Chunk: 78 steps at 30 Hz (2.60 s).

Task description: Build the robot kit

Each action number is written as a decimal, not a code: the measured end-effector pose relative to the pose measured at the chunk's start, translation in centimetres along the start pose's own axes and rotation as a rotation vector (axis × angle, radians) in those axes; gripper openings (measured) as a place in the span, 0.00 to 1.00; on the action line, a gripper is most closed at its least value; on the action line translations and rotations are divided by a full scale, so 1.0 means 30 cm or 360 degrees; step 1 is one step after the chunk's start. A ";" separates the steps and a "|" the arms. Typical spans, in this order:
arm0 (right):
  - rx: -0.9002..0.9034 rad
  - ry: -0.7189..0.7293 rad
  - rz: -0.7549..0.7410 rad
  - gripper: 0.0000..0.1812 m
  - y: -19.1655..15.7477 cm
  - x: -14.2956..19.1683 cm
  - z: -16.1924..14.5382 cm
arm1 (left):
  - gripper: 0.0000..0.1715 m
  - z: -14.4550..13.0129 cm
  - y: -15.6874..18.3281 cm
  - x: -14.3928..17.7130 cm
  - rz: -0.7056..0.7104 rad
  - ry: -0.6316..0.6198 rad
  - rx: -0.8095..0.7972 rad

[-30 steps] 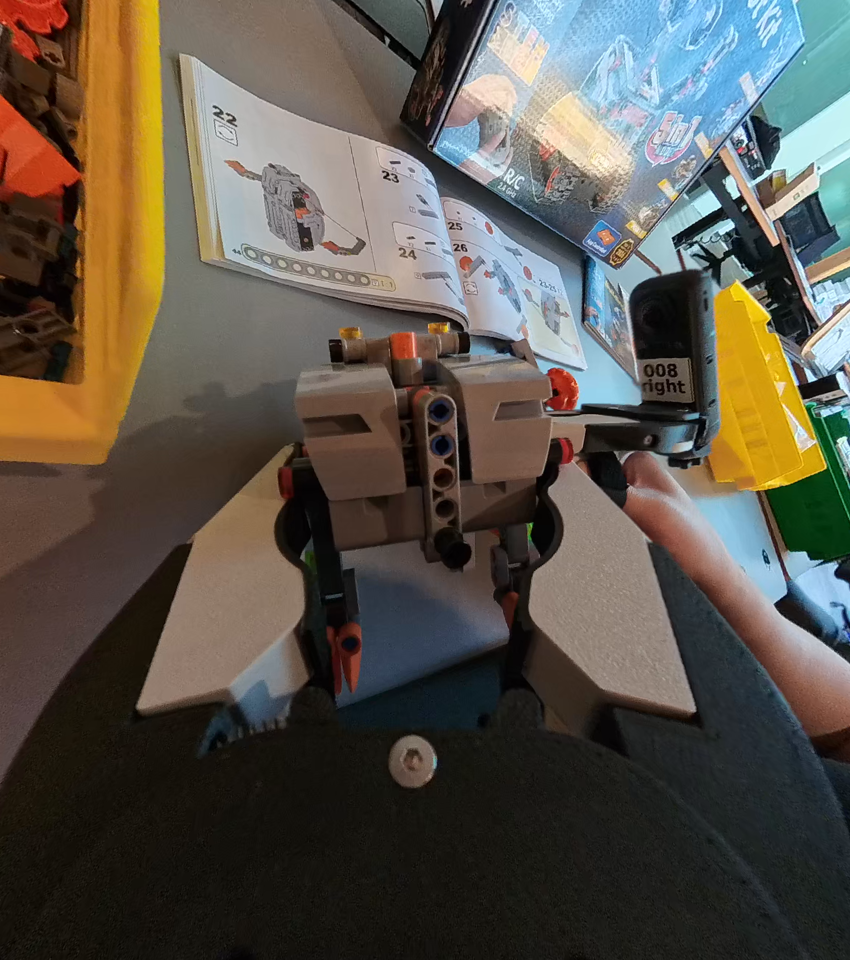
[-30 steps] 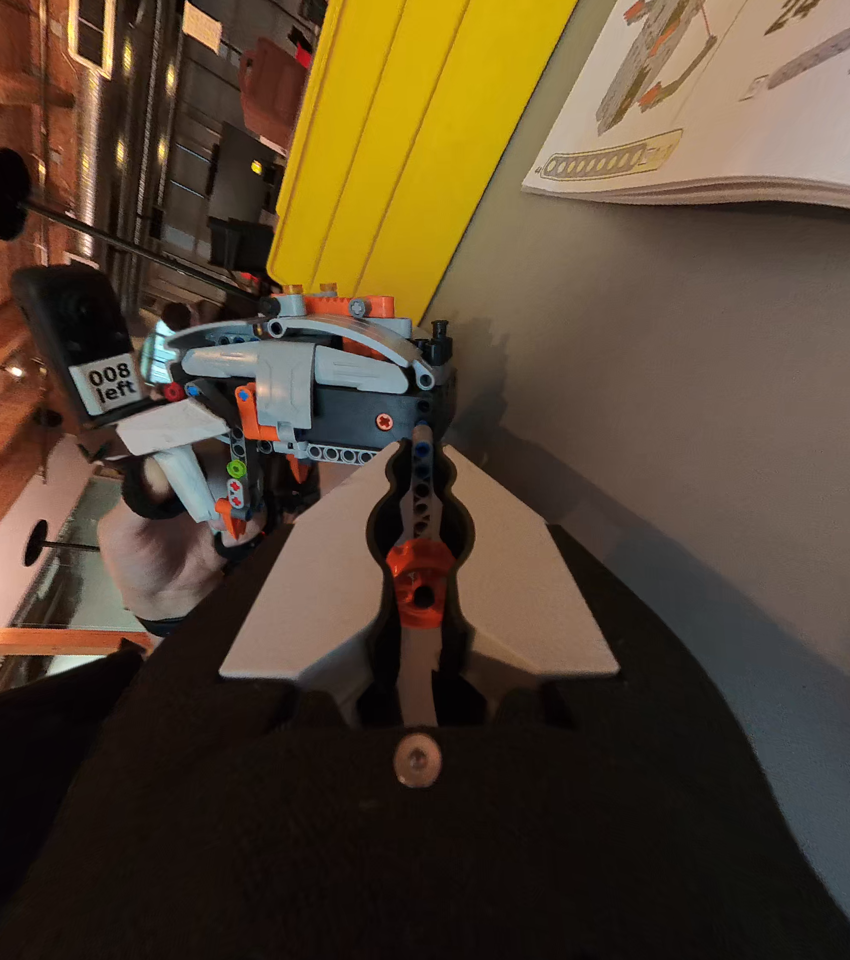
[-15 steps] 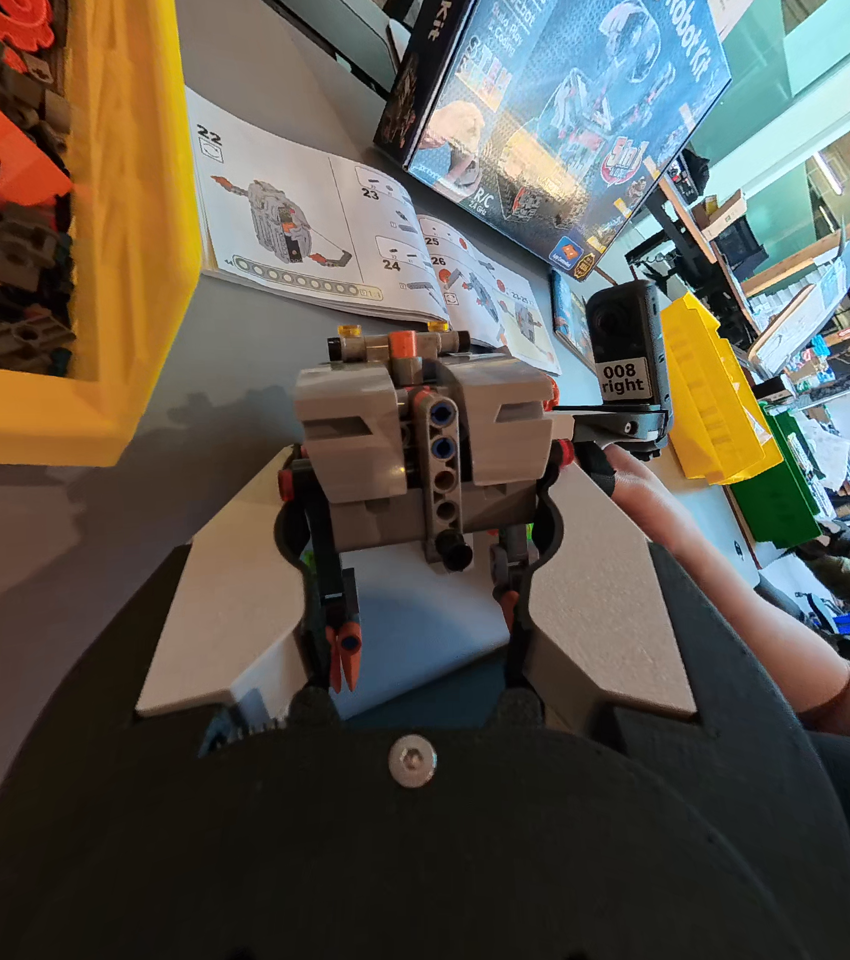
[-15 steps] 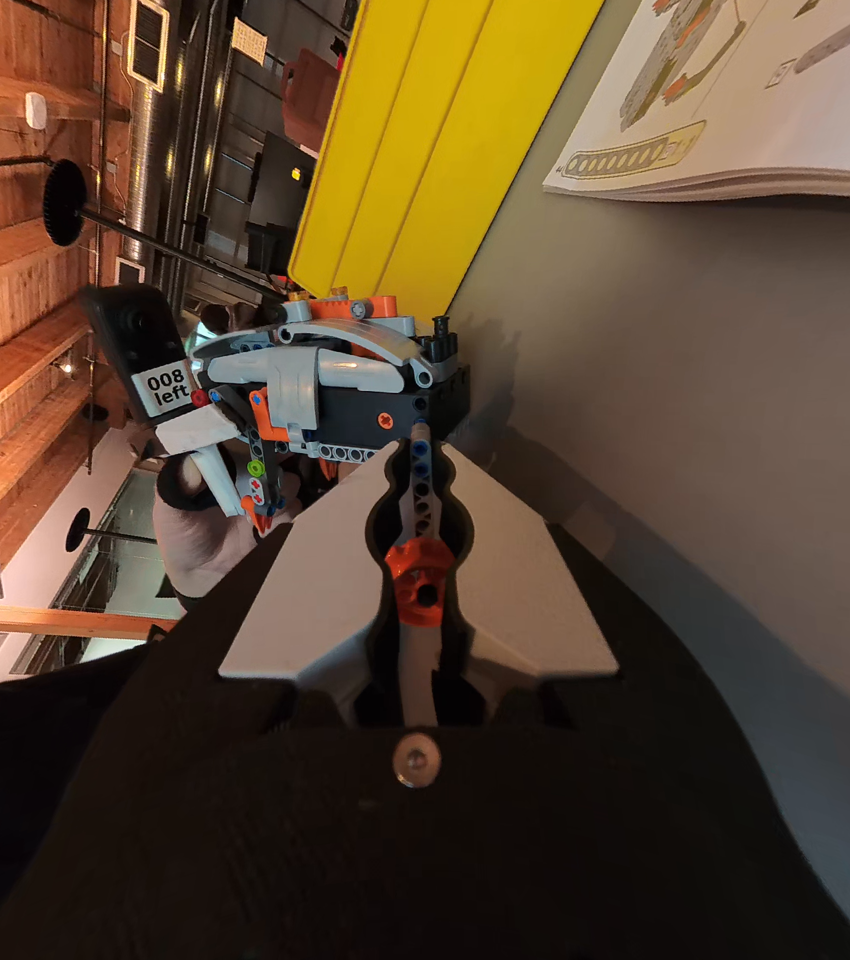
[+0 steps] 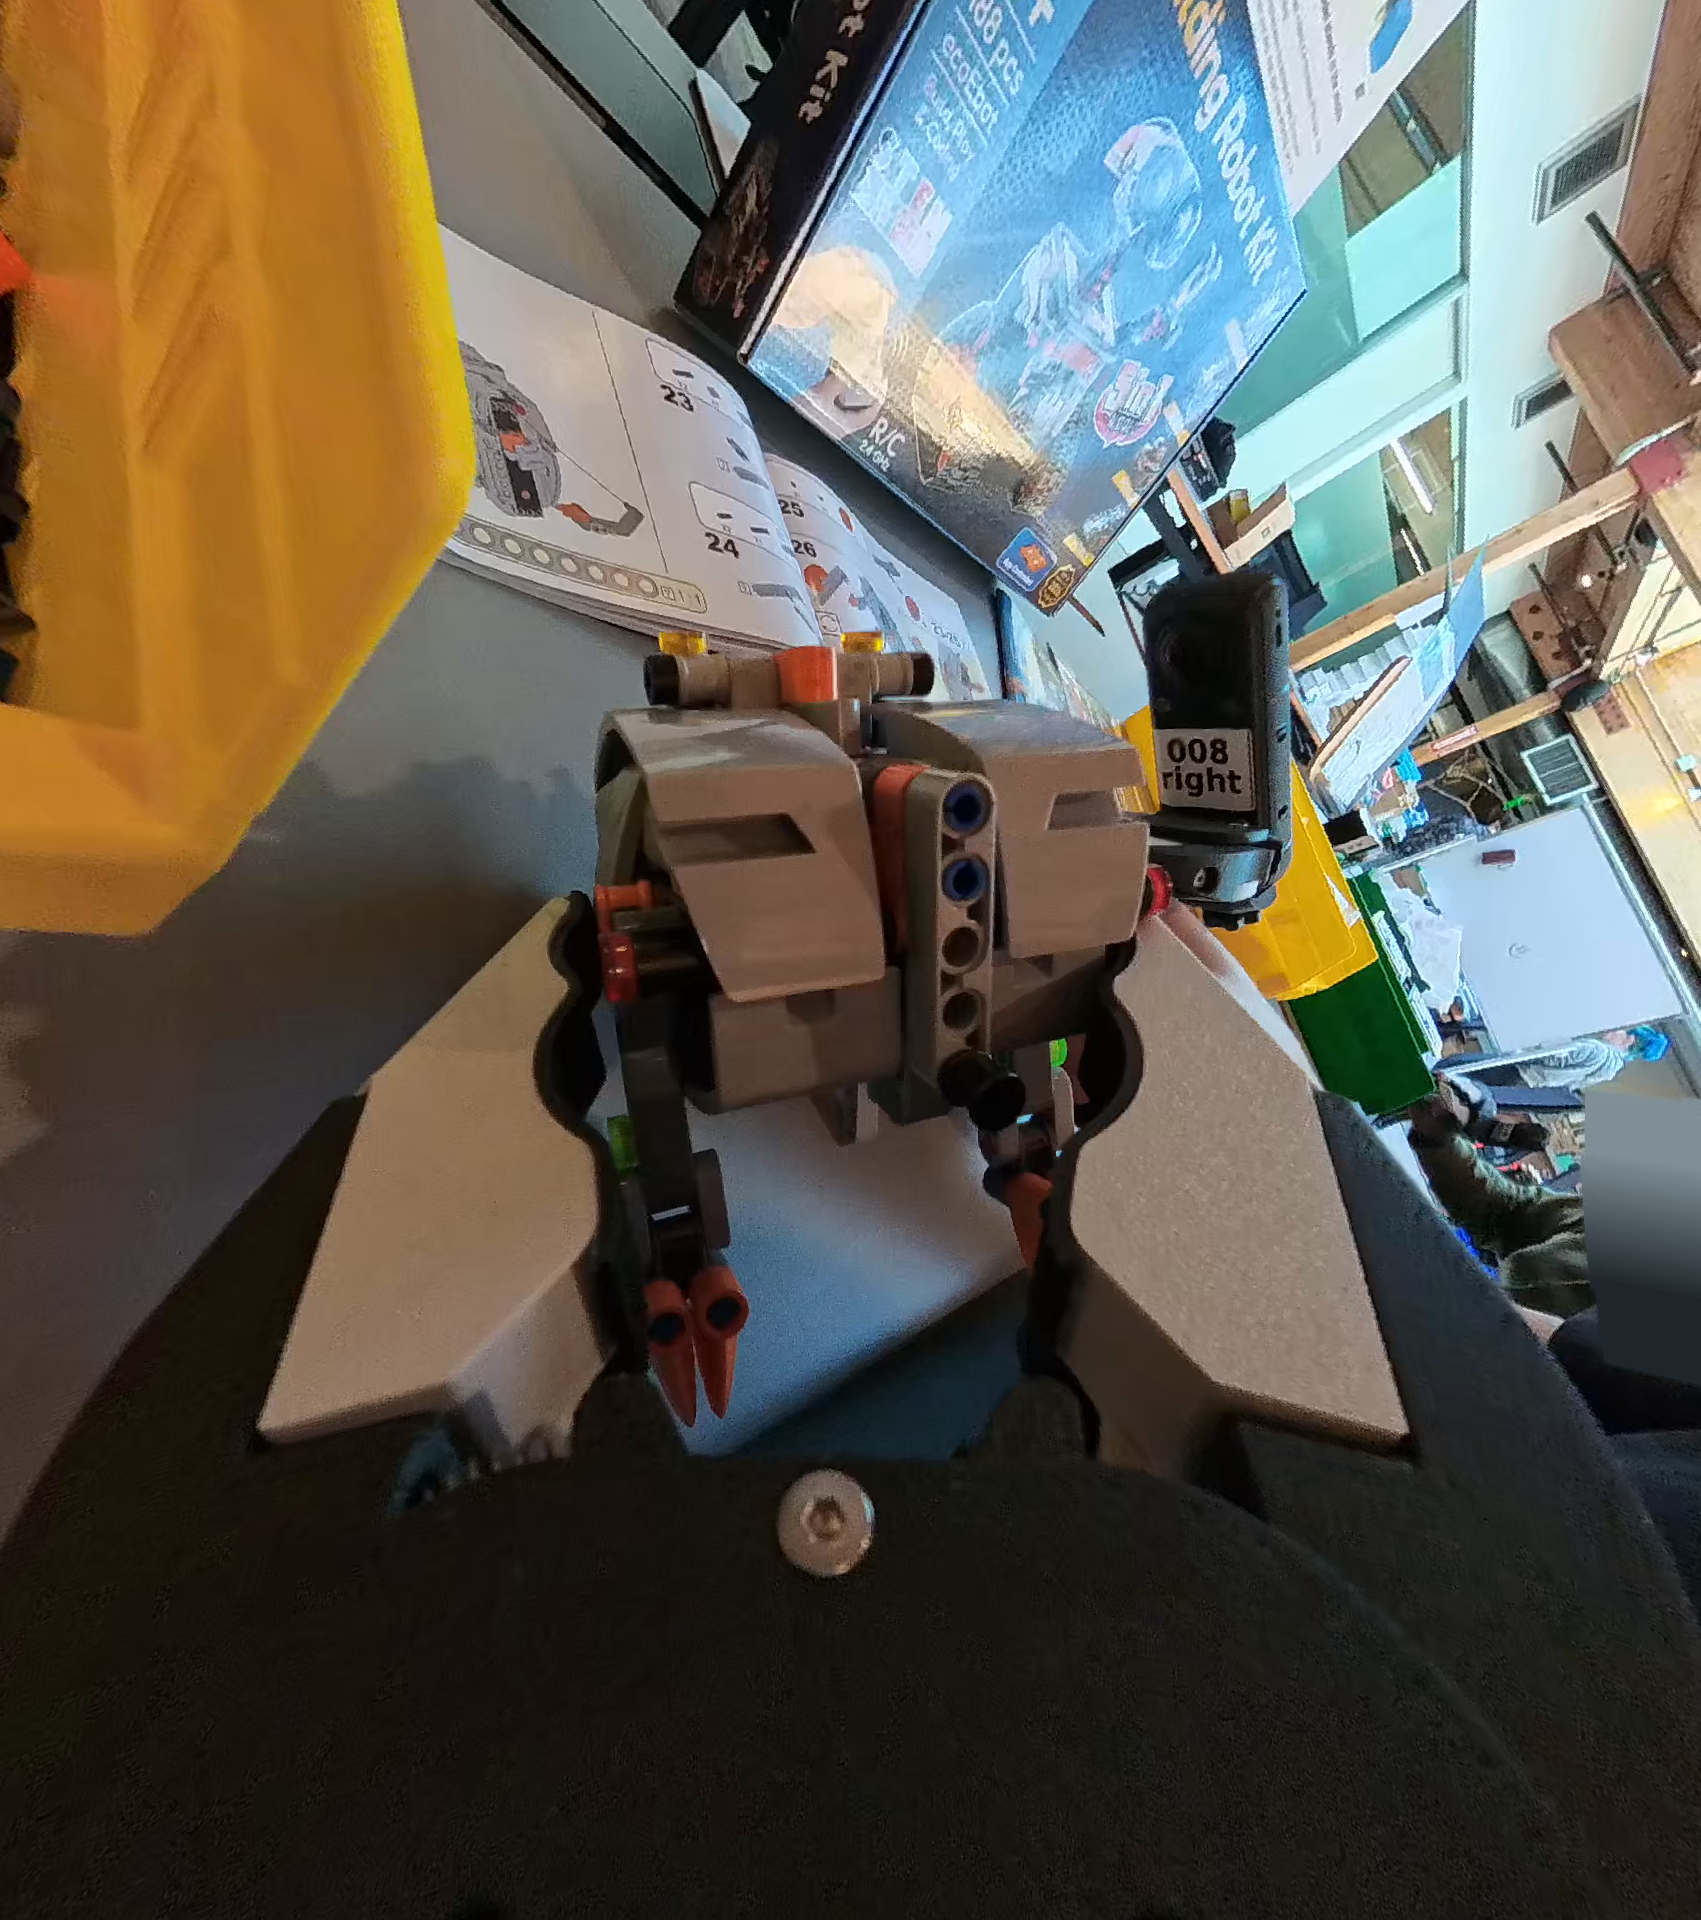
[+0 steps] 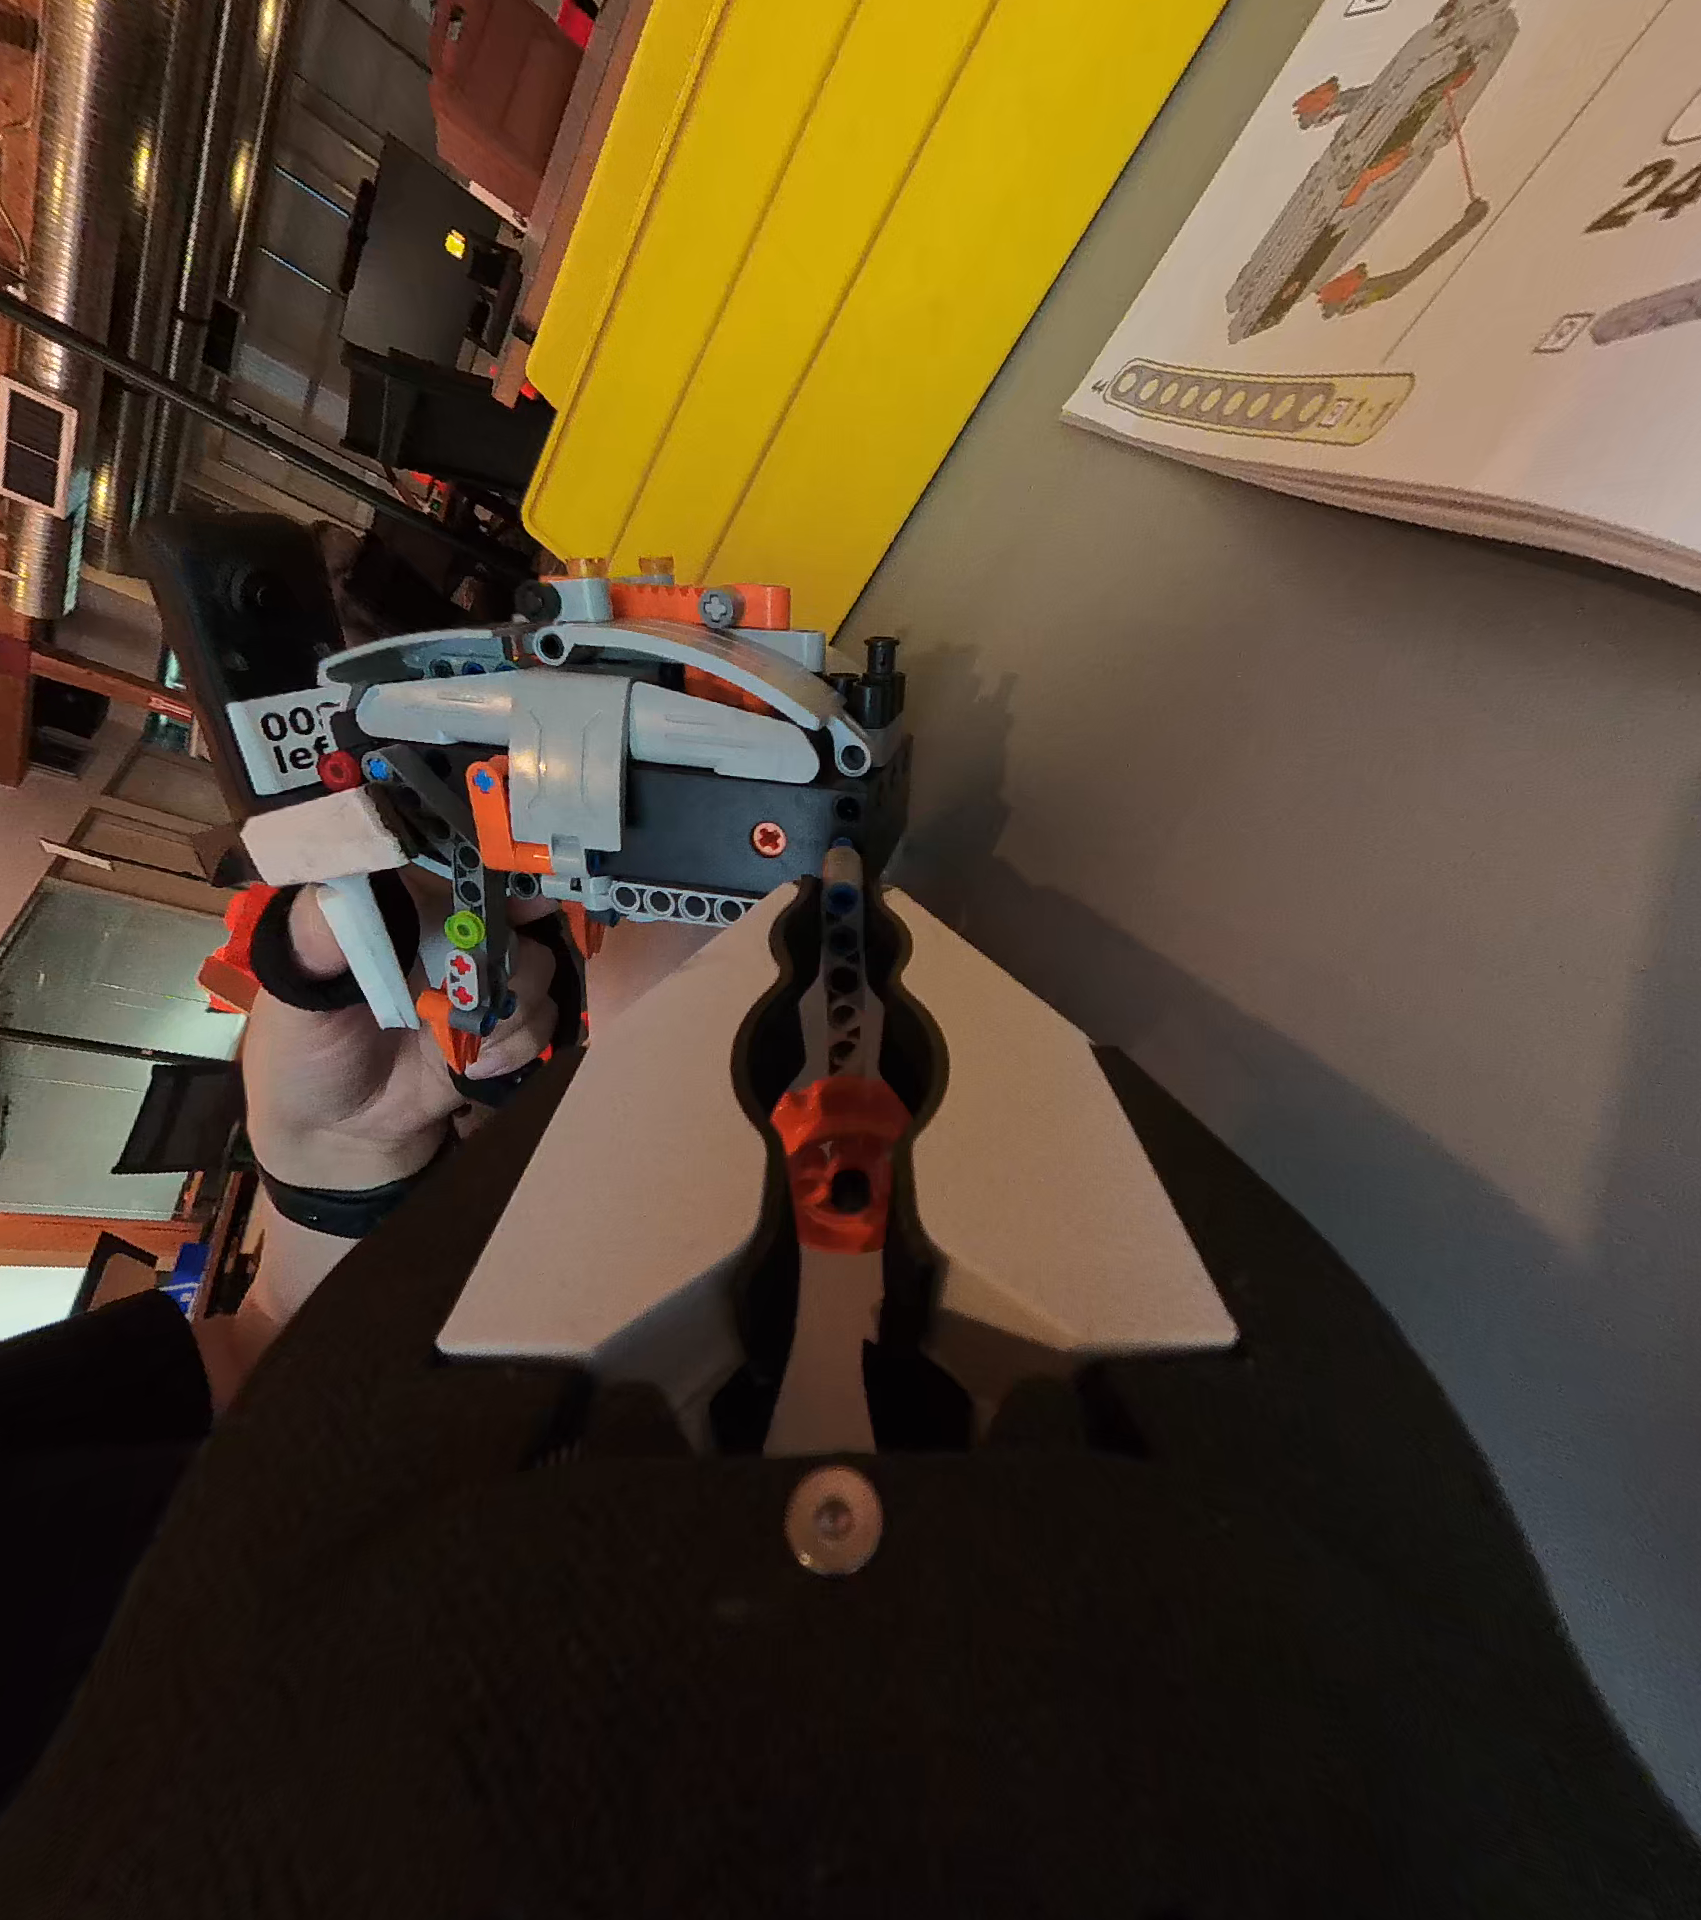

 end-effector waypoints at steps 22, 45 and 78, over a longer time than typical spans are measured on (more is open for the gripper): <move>0.0337 -0.0228 -0.0077 0.04 -0.028 -0.017 0.082 | 0.54 -0.047 -0.032 0.022 -0.0182 0.0018 0.0156; 0.1146 -0.0799 -0.0461 0.04 -0.087 -0.061 0.128 | 0.54 -0.082 -0.034 0.035 -0.0176 -0.0023 0.0185; 0.1463 -0.0725 -0.0310 0.03 -0.090 -0.096 0.135 | 0.53 -0.086 -0.034 0.042 -0.0053 -0.0163 0.0072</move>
Point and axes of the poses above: each gripper's, where its closed fingertips meet, x back along the fingers, z out of its top, y = z × x across the jaws, the point moved 4 cm from there along x, back along the fingers, and after that the axes turned 11 degrees about -z, right-handed, at the moved point
